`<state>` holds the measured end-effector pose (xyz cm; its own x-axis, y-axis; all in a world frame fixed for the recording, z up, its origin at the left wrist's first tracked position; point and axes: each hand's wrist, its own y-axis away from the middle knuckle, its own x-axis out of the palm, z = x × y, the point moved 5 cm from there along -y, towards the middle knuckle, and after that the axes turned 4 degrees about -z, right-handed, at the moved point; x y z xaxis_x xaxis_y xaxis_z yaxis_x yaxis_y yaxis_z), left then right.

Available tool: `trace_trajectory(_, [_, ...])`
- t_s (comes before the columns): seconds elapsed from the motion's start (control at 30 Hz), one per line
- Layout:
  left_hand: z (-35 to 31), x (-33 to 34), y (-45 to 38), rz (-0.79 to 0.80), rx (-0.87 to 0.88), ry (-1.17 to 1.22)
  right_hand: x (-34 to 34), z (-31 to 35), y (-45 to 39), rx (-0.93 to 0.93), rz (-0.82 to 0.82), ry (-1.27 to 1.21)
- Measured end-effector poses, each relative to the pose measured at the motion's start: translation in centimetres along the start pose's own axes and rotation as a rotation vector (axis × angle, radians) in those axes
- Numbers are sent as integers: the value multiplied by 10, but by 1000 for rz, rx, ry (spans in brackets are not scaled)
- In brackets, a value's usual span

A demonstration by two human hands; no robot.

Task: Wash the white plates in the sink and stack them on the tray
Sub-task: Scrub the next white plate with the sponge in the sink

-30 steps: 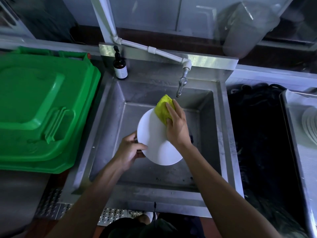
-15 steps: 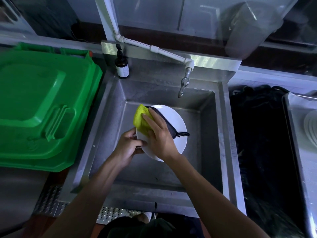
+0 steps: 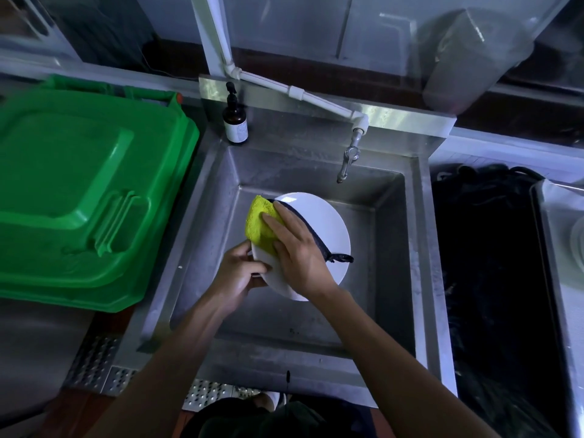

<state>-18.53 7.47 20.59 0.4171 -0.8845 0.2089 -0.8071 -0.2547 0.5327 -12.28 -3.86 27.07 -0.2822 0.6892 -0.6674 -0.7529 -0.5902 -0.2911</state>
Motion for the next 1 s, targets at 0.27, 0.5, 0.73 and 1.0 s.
trace_trajectory(0.27, [7, -5, 10, -45, -45, 11, -3, -42, -15, 91, -108, 137])
trace_trajectory(0.5, [7, -8, 12, -129, -32, 93, -9, -73, 10, 323, -215, 140])
trace_trajectory(0.73, [10, -6, 7, -201, -31, 151, 0, -75, 45, 459, -255, 103])
trace_trajectory(1.0, [14, 2, 2, -213, -38, 214, 31, -41, 66, 559, -240, -65])
